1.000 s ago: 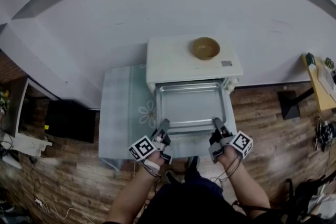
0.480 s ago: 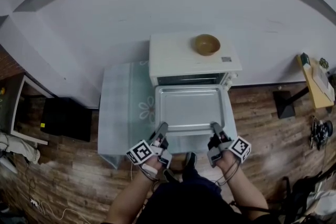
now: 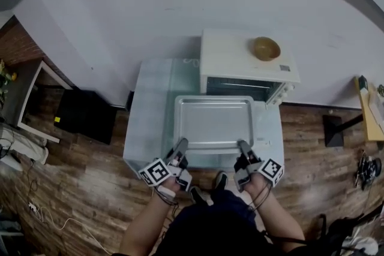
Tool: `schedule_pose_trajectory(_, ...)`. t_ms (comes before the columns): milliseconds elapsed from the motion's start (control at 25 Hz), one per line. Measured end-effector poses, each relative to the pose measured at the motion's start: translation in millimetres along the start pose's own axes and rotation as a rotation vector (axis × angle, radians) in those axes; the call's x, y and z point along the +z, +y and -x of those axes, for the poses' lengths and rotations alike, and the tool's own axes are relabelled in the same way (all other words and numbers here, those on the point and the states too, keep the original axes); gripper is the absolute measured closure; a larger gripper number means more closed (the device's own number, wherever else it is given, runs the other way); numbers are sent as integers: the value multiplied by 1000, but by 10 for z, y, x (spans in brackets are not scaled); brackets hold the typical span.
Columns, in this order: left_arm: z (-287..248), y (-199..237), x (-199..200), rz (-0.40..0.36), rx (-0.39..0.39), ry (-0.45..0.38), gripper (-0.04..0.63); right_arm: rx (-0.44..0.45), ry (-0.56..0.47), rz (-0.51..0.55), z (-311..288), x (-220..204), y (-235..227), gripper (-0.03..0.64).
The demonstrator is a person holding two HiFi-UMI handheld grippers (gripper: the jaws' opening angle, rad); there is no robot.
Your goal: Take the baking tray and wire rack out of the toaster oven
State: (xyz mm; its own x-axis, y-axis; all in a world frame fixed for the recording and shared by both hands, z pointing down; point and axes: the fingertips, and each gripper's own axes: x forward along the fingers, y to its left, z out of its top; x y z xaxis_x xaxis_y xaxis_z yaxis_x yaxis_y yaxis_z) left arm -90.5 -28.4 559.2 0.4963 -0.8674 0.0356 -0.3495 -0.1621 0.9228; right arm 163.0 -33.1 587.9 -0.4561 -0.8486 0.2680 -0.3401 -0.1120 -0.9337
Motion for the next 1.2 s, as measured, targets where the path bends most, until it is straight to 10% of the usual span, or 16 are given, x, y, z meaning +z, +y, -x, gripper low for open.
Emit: schedule_pose_trajectory(1200,1835,756,946,40,377,-380,500,84,593,87,-1038,-1868,699,503)
